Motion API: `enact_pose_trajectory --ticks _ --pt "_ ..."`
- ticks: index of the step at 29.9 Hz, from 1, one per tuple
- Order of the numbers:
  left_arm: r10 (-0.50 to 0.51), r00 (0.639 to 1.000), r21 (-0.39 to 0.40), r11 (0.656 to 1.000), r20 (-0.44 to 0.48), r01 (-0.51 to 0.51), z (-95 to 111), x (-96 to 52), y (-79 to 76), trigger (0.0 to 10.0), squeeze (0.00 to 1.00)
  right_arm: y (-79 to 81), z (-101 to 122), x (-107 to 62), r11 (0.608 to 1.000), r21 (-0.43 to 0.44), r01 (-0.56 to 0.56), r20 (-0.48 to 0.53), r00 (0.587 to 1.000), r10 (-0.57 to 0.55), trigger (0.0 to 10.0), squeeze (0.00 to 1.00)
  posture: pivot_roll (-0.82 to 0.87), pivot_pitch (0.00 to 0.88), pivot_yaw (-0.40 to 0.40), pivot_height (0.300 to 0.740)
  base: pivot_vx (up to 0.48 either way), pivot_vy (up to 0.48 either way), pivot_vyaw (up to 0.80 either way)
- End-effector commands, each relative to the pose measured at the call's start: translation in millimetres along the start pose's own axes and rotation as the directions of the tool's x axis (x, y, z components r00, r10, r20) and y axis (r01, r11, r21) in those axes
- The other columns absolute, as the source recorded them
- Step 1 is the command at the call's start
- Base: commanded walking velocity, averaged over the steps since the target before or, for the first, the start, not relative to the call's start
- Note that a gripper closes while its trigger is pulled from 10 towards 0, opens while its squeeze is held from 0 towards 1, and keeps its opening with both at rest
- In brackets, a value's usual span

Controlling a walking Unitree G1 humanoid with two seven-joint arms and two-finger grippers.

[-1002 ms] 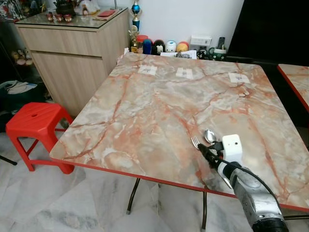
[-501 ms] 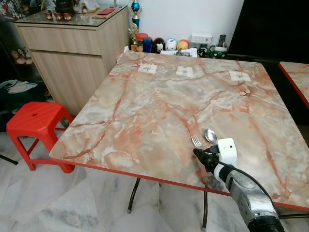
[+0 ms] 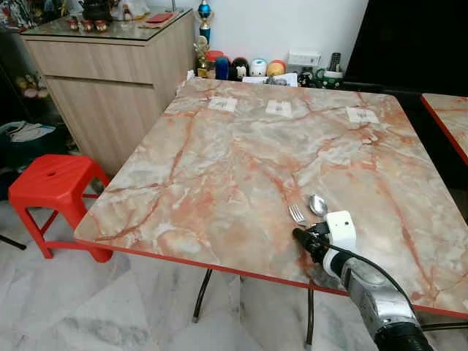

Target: Setting the table

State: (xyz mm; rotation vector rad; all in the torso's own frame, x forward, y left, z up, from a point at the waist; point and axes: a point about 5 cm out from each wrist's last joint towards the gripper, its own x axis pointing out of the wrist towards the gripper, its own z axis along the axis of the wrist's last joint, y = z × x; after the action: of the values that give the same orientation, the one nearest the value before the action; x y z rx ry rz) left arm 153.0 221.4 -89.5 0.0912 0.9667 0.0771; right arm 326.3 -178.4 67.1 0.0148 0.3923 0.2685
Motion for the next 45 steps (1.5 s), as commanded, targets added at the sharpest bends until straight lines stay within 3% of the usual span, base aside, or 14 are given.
enact_pose_trajectory --ticks 1,2,5,29,33,35,36,39,41,45 --pt "-0.003 1.0 0.003 1.0 -0.023 0.003 -5.6 -1.0 -0.5 10.0 0.0 1.1 -18.1 -0.8 1.0 0.011 -0.005 -0.083 0.997 0.006 1.9 0.0 0.02 0.09 -0.002 0.74 0.0 0.0 0.0" --pt "-0.005 1.0 0.003 1.0 -0.024 0.005 -5.7 -1.0 -1.0 10.0 0.0 2.0 -20.3 -0.5 1.0 0.005 -0.012 -0.092 0.996 0.012 1.0 0.0 0.02 0.09 -0.002 0.74 0.0 0.0 0.0" --pt "-0.007 1.0 0.002 1.0 -0.025 0.007 -5.8 -0.9 -1.4 10.0 0.0 2.9 -21.7 -0.2 1.0 0.002 -0.015 -0.097 0.995 0.015 0.0 0.0 0.02 0.09 -0.002 0.74 0.0 0.0 0.0" --pt "-0.011 0.998 0.006 1.0 -0.056 0.012 -16.5 -3.7 -0.9 10.0 0.0 10.7 -29.0 1.2 0.999 -0.016 -0.039 -0.113 0.993 0.037 0.0 0.0 0.02 0.085 -0.006 0.74 0.0 0.0 0.0" --pt "-0.002 0.997 0.008 1.0 -0.079 0.003 -29.6 -8.6 6.4 10.0 0.0 12.8 -21.3 2.6 1.0 -0.001 -0.019 -0.04 0.999 0.019 0.0 0.0 0.02 0.085 -0.006 0.74 0.0 0.0 0.0" --pt "0.003 0.996 0.01 1.0 -0.087 -0.002 -34.3 -10.6 10.0 10.0 0.0 13.4 -13.1 3.2 1.0 -0.001 0.002 0.019 1.0 -0.002 3.1 0.0 0.02 0.085 -0.006 0.74 0.0 0.0 0.0" --pt "0.006 0.996 0.01 1.0 -0.091 -0.006 -37.3 -12.0 12.4 10.0 0.0 13.0 -6.2 3.1 1.0 0.0 0.021 0.065 0.998 -0.021 10.0 0.0 0.02 0.082 -0.008 0.74 0.0 0.0 0.0" --pt "0.013 0.995 0.009 1.0 -0.1 -0.012 -43.0 -14.8 16.9 10.0 0.0 10.9 6.9 2.0 0.998 -0.003 0.068 0.146 0.987 -0.067 10.0 0.0 0.02 0.082 -0.008 0.74 0.0 0.0 0.0" --pt "0.017 0.995 0.007 1.0 -0.099 -0.017 -44.1 -15.5 18.6 10.0 0.0 9.8 25.0 -3.6 0.994 0.013 0.108 0.253 0.962 -0.108 10.0 0.0 0.02 0.077 -0.011 0.74 0.0 0.0 0.0" --pt "0.015 0.996 0.005 1.0 -0.085 -0.014 -37.7 -12.7 14.7 10.0 0.0 10.8 35.6 -10.2 0.992 0.012 0.128 0.325 0.937 -0.125 10.0 0.0 0.02 0.075 -0.014 0.74 0.0 0.0 0.0"
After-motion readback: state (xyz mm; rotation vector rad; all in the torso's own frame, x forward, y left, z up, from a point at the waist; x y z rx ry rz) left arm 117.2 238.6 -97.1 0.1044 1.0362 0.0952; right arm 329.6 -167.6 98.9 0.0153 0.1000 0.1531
